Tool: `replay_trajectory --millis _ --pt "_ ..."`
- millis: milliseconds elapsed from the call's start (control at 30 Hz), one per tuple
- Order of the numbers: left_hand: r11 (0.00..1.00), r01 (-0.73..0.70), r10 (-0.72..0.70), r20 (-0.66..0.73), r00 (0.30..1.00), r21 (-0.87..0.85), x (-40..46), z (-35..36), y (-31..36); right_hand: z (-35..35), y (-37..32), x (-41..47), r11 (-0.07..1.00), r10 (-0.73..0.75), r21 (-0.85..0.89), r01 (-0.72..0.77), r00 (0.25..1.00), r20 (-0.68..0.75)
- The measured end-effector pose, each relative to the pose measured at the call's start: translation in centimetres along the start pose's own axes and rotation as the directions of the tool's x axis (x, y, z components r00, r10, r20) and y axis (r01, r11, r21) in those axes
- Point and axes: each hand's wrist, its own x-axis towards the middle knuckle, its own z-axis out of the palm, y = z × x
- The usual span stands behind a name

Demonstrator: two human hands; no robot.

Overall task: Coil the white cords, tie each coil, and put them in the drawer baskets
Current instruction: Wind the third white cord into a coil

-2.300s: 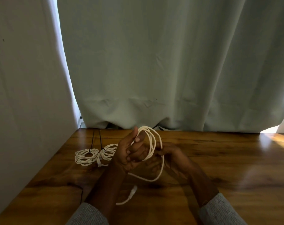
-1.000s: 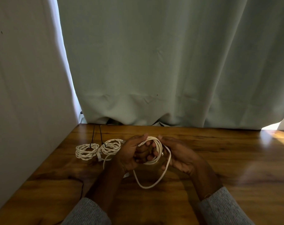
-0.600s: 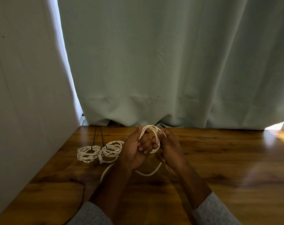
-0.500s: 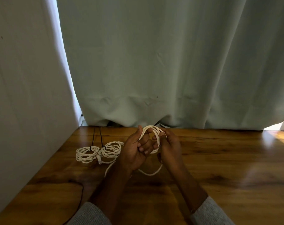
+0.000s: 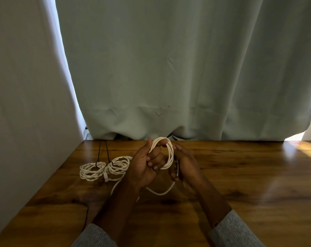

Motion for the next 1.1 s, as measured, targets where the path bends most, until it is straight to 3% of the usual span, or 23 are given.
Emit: replay_trajectory --millis 100,233,433,600,733,800,867,967,1100 --pt "0.999 -0.004 0.005 0.024 1.0 -0.044 0.1 0.1 0.0 0.8 -0.1 -0.4 0.991 -0.012 0.137 0.01 1.0 0.015" --pt "0.995 -0.062 0.065 0.05 0.997 -0.072 0.3 0.4 0.7 1.7 0.3 -0.6 0.995 -0.01 0.1 0.012 1.0 -0.021" --pt "0.974 -0.203 0.208 -0.038 0.977 0.102 0.5 0.5 1.4 2.3 0.8 -0.6 0.973 -0.081 -0.218 0.081 0.997 0.008" --pt "0.921 -0.296 0.333 -0.12 0.935 0.252 0.7 0.1 1.5 2.3 0.4 -1.4 0.893 0.038 -0.448 0.042 0.985 0.167" --pt "0.856 -0.318 0.404 -0.143 0.904 0.408 0.9 -0.3 1.3 2.0 0.3 -0.9 0.796 0.047 -0.6 0.078 0.981 0.19" --pt "0.784 -0.312 0.444 -0.133 0.886 0.537 1.1 -0.6 1.0 1.7 0.4 -0.7 0.762 0.062 -0.645 0.068 0.982 0.176" --pt "0.64 -0.276 0.473 -0.085 0.877 0.717 1.1 -1.1 0.6 1.5 0.3 -0.7 0.777 0.11 -0.629 0.029 0.977 0.181" --pt "0.395 -0.243 0.463 0.036 0.886 0.886 0.8 -1.3 0.0 1.3 -0.3 -1.1 0.858 0.191 -0.508 -0.072 0.964 0.187" --pt "0.095 -0.218 0.48 0.147 0.865 0.971 0.5 -1.9 -0.4 0.6 -0.2 -1.0 0.938 0.215 -0.313 -0.149 0.958 0.188"
